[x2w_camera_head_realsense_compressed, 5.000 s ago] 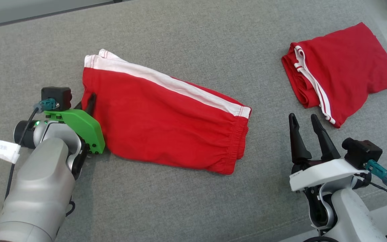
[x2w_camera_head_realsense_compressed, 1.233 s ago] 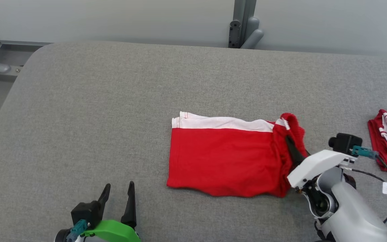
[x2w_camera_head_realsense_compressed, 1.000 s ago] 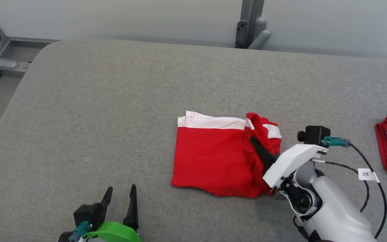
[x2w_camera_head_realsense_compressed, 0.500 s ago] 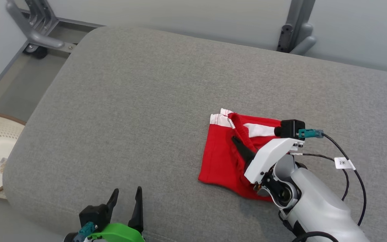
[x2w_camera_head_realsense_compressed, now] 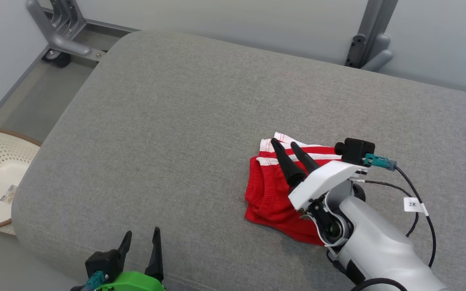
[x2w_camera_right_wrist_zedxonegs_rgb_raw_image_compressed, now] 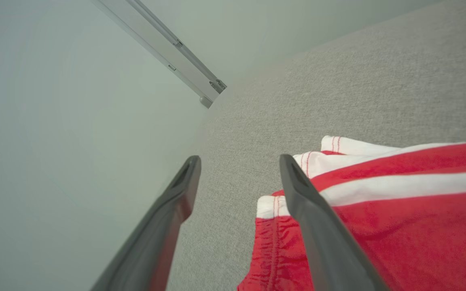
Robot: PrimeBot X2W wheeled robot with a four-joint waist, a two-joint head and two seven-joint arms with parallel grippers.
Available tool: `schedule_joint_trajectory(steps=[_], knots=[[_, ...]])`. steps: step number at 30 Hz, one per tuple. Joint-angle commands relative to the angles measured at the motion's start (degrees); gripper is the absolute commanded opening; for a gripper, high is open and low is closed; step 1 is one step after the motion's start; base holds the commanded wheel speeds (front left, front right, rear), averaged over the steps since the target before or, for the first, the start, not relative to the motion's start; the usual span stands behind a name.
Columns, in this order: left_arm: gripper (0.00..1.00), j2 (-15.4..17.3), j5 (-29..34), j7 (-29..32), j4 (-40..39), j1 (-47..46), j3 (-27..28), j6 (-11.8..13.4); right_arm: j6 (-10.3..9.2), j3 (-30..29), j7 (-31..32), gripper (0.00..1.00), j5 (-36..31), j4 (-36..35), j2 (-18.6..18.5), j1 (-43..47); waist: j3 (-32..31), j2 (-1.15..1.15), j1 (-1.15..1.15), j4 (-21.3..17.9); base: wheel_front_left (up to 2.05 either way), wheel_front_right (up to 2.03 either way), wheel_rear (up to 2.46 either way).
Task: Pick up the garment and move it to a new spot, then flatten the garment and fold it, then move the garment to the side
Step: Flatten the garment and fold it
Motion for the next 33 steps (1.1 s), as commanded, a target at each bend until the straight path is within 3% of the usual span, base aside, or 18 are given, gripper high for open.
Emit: schedule_joint_trajectory(steps=[1,6,10,19,33], knots=[[1.0,0.12,0.61,-0.16,-0.48,0.49,0.56,0.12,0.0,-0.59,-1.98,1.0,-0.2,0.4,-1.29,-0.12,-0.7,0.0,0.0,-2.33,0.0,0.0,0.0],[1.0,0.14,1.5,-0.16,-1.33,0.38,1.82,0.16,0.0,-3.93,-5.01,1.0,-4.11,2.27,-4.67,1.29,-1.32,0.0,0.0,-5.48,0.0,0.0,0.0],[1.0,0.12,1.94,-0.16,-2.13,0.73,2.81,0.47,0.0,-10.63,-5.2,1.0,-12.19,0.01,-6.53,3.55,-1.73,0.0,0.0,-7.97,0.0,0.0,0.0],[1.0,0.13,3.0,-0.16,-2.37,1.68,5.06,0.0,0.0,-23.01,-5.2,1.0,-26.78,-5.22,-2.41,13.76,-3.11,0.0,0.0,-13.02,0.0,0.0,0.0],[1.0,0.15,4.27,-0.16,-2.16,2.79,7.66,-0.3,0.0,-27.46,-5.22,1.0,-34.37,-7.64,-0.34,20.78,-4.88,0.0,0.0,-19.63,0.0,0.0,0.0]])
